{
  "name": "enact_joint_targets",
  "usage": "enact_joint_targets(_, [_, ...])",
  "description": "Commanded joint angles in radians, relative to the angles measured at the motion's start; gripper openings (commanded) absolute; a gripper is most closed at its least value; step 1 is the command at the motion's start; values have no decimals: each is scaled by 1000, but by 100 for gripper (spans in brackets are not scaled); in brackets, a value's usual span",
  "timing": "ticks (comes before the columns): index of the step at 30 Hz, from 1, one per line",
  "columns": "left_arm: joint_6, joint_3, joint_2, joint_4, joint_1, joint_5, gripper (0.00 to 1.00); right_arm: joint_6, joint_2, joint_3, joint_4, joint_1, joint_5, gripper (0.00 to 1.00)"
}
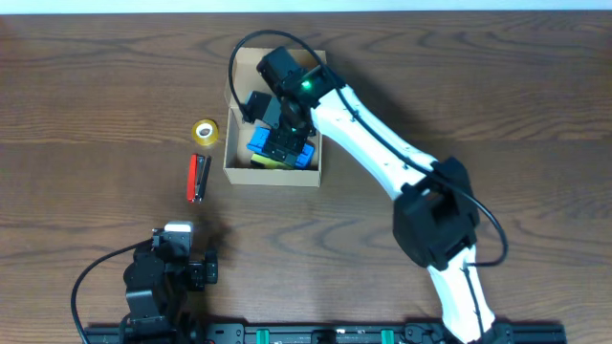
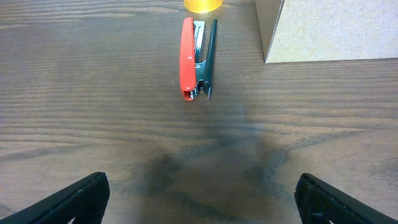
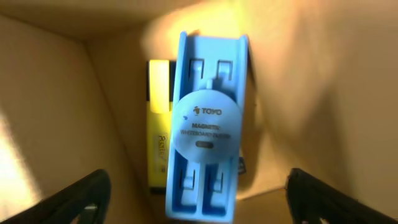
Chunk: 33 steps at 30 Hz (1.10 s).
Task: Pack container
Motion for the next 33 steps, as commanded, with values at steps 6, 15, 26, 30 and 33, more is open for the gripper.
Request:
enact_joint_targets(6, [13, -9, -6, -23, 6, -7, 95, 50, -333, 22, -100, -74, -28, 99])
enact_joint_targets(15, [13, -9, -6, -23, 6, -7, 95, 98, -748, -384, -14, -209, -15, 99])
enact_joint_targets(26, [13, -9, -6, -23, 6, -7, 95, 380, -1403, -1088, 220, -348, 63, 99])
enact_joint_targets(30, [13, -9, -6, -23, 6, -7, 95, 518, -1646, -1275, 210, -360, 118, 99])
enact_joint_targets(33, [13, -9, -6, -23, 6, -7, 95, 566, -1814, -1392, 177, -360, 119, 99])
